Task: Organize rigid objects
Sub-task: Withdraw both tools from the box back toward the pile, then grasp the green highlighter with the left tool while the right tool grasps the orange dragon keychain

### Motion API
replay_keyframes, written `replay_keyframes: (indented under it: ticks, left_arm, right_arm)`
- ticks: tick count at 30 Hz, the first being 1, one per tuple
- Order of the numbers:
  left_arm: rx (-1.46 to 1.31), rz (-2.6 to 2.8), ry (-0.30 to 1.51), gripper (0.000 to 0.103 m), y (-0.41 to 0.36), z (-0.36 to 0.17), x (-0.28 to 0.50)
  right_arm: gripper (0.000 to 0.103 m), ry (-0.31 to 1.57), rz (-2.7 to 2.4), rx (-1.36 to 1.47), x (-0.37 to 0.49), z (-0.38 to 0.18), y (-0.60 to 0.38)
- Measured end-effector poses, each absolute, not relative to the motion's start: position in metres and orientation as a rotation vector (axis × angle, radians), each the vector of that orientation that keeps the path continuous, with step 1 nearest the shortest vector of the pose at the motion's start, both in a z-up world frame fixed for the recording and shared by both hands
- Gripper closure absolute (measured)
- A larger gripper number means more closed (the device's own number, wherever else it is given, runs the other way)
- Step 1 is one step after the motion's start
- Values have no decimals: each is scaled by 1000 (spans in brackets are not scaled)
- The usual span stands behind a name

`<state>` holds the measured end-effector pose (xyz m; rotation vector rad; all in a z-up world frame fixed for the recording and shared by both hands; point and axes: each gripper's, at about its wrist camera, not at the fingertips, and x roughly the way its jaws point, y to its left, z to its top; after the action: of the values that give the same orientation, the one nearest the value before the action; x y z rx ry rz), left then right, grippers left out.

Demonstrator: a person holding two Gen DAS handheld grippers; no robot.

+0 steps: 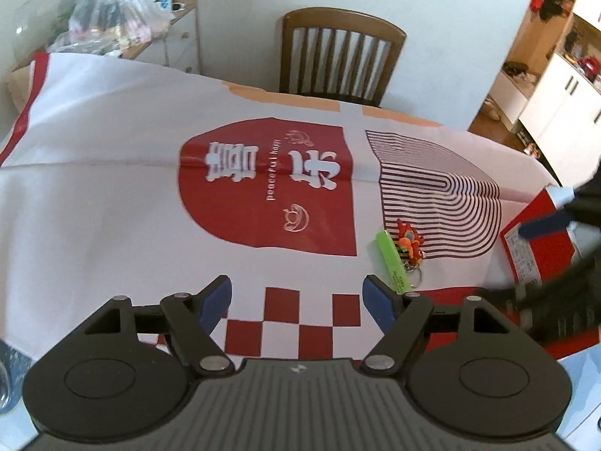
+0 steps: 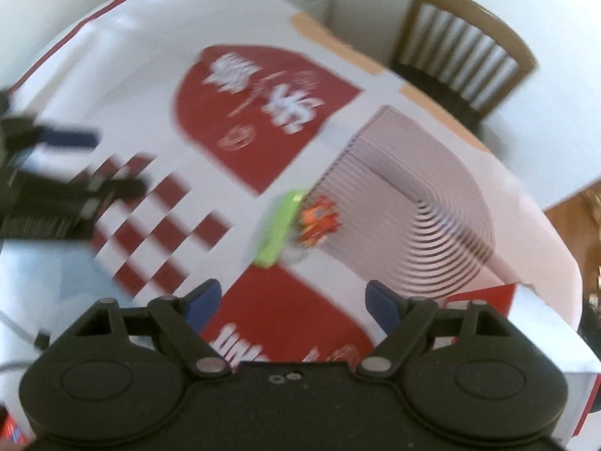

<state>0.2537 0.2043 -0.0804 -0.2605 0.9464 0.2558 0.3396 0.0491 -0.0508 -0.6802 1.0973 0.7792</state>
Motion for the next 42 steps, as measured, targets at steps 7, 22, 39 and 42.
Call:
replay_keyframes:
  ticks: [7, 22, 39, 42]
  left_arm:
    - [-268, 202, 932, 27, 183, -107, 276]
    - [-272, 199, 953, 27, 153, -163, 317]
    - [-178, 233, 910, 47, 140, -171, 332]
    - [-135, 240, 897, 65, 138, -172, 332]
  right_arm:
    - [21, 1103, 662, -595, 382, -65, 49]
    - [30, 1210, 599, -514, 413, -123, 62]
    - [53, 1184, 634, -543, 408, -148, 83]
    - [62, 1194, 640, -515, 409, -149, 82]
